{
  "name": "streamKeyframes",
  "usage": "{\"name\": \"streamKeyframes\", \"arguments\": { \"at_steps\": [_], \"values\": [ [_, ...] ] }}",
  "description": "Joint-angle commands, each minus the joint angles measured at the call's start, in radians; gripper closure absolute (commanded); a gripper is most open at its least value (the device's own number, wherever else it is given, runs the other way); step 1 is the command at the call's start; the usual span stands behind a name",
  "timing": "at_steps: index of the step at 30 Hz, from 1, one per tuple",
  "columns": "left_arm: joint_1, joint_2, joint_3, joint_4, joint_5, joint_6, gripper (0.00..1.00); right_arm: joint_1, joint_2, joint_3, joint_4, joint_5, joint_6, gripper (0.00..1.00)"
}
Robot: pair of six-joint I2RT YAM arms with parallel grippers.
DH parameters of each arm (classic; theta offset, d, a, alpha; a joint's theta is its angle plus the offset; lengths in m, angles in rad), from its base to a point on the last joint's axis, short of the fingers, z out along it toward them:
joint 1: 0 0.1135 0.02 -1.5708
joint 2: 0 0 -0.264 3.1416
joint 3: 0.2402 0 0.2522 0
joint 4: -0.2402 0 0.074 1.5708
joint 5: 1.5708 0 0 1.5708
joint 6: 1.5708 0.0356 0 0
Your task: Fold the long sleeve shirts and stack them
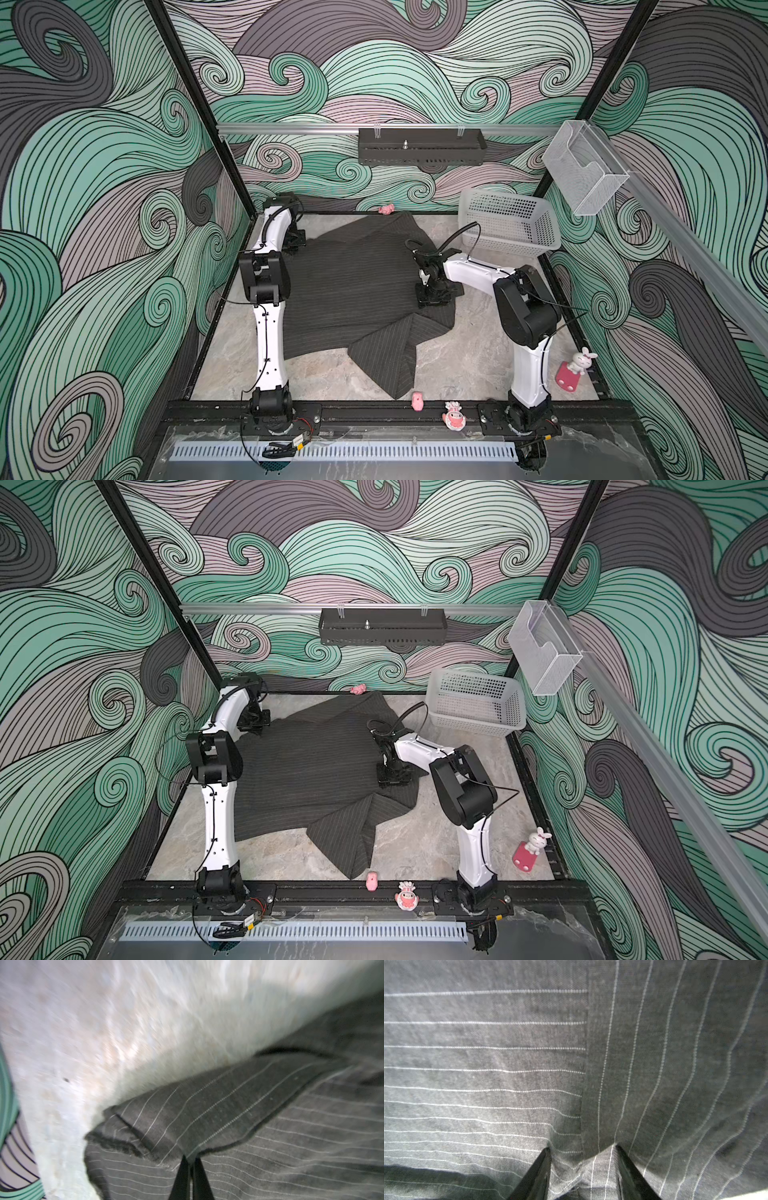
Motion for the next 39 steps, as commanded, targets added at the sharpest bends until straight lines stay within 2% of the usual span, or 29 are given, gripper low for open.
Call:
{"name": "streamKeyframes", "arguments": {
  "at_steps": [1, 3, 4, 7, 10, 12, 15, 20, 22, 24, 26, 29, 33, 35, 39],
  "values": [
    [0.028, 0.044, 0.142, 0.004, -0.053, 0.018, 0.94, -0.006, 0.063, -0.032, -0.081, 0.01, -0.013, 0.5],
    [0.044, 0.095, 0.23, -0.007, -0.075, 0.014, 0.89, -0.007, 0.06, -0.028, -0.093, 0.016, -0.014, 0.5],
    [0.052, 0.109, 0.248, 0.001, -0.085, 0.012, 0.82, -0.007, 0.057, -0.025, -0.097, 0.017, -0.013, 0.5],
    [0.07, 0.112, 0.238, 0.035, -0.105, -0.005, 0.59, -0.006, 0.046, -0.02, -0.109, 0.017, -0.01, 0.5],
    [0.073, 0.047, 0.184, 0.081, -0.097, -0.034, 0.49, -0.007, 0.015, -0.009, -0.11, 0.017, -0.007, 0.5],
    [0.073, -0.046, 0.11, 0.119, -0.024, -0.04, 0.48, -0.007, -0.009, 0.009, -0.11, 0.019, -0.007, 0.49],
    [0.061, -0.219, -0.088, 0.177, 0.13, -0.086, 0.48, -0.014, -0.045, 0.032, -0.11, 0.028, 0.003, 0.47],
    [0.037, -0.456, -0.601, 0.258, 0.324, -0.19, 0.5, -0.055, -0.036, 0.045, -0.108, 0.038, 0.013, 0.47],
    [0.039, -0.484, -0.752, 0.288, 0.357, -0.224, 0.5, -0.075, -0.018, 0.044, -0.094, 0.034, 0.014, 0.47],
    [0.044, -0.487, -0.833, 0.298, 0.379, -0.239, 0.51, -0.088, -0.004, 0.045, -0.068, 0.039, 0.018, 0.48],
    [0.052, -0.473, -0.882, 0.335, 0.324, -0.246, 0.5, -0.102, 0.015, 0.059, -0.055, 0.047, 0.02, 0.48],
    [0.071, -0.373, -0.819, 0.252, 0.301, -0.225, 0.5, -0.126, 0.043, 0.074, -0.042, 0.039, 0.026, 0.49],
    [0.075, -0.282, -0.745, 0.24, 0.294, -0.214, 0.5, -0.15, 0.099, 0.101, -0.032, 0.023, 0.038, 0.5],
    [0.076, -0.22, -0.662, 0.21, 0.3, -0.204, 0.5, -0.156, 0.13, 0.13, -0.032, 0.02, 0.042, 0.51],
    [0.075, -0.067, -0.375, 0.101, 0.32, -0.173, 0.5, -0.173, 0.197, 0.212, -0.043, 0.017, 0.051, 0.51]
  ]
}}
